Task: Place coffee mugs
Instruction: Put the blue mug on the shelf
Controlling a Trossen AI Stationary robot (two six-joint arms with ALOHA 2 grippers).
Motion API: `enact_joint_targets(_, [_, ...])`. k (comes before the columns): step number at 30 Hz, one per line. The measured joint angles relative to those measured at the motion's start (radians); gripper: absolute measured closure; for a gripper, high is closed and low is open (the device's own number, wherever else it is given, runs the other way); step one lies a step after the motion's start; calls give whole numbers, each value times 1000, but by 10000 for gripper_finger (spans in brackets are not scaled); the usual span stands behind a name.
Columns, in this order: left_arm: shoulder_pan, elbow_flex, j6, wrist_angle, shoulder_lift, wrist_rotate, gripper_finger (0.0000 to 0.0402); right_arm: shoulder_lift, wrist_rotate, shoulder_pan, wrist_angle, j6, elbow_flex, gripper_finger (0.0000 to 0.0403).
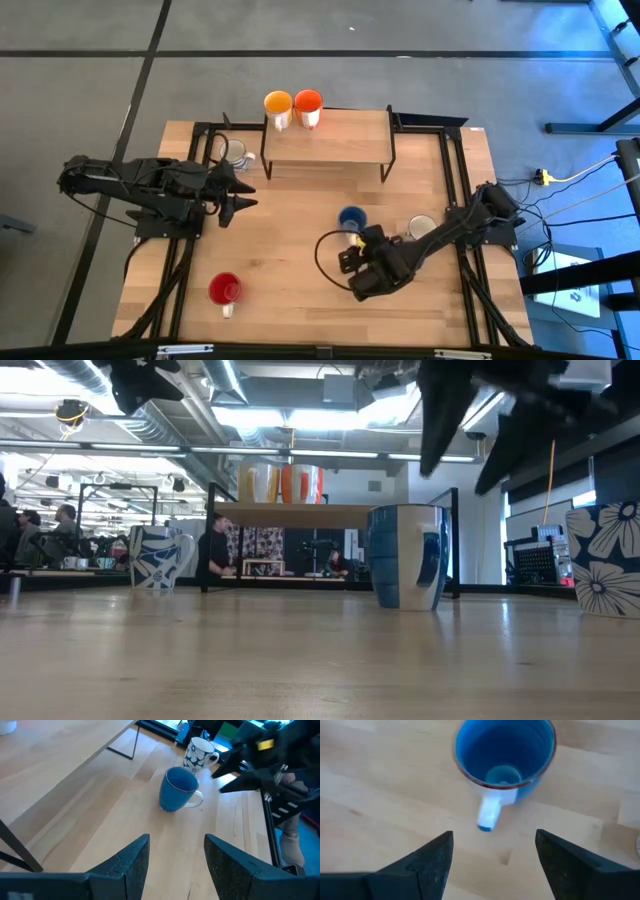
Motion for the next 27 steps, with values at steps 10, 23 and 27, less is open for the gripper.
enact_joint_targets(10, [0, 0, -2, 0, 0, 18, 218, 0, -8, -41, 161, 13, -98, 158])
enact_joint_targets(23, [0, 0, 2, 0, 0, 18, 218, 2, 61, -54, 294, -10, -191, 170])
enact_joint_targets(27, [0, 0, 2, 0, 0, 18, 218, 22, 74, -53, 324, -10, -212, 171])
